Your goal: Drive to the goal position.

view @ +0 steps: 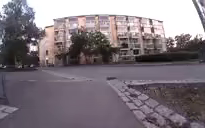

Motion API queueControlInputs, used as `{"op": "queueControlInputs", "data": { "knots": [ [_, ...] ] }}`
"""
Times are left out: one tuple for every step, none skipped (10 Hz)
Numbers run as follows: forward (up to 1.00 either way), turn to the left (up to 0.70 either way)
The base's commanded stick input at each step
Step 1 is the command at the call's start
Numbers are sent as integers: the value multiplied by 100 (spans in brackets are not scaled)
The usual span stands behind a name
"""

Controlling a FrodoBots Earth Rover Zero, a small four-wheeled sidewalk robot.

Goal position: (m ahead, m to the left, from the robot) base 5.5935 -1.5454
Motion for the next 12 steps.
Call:
{"op": "queueControlInputs", "data": {
  "knots": [
    [50,49],
    [50,49],
    [50,49],
    [50,49],
    [50,49],
    [50,49],
    [50,49],
    [50,49],
    [50,49],
    [50,49],
    [50,49],
    [50,49]
  ]
}}
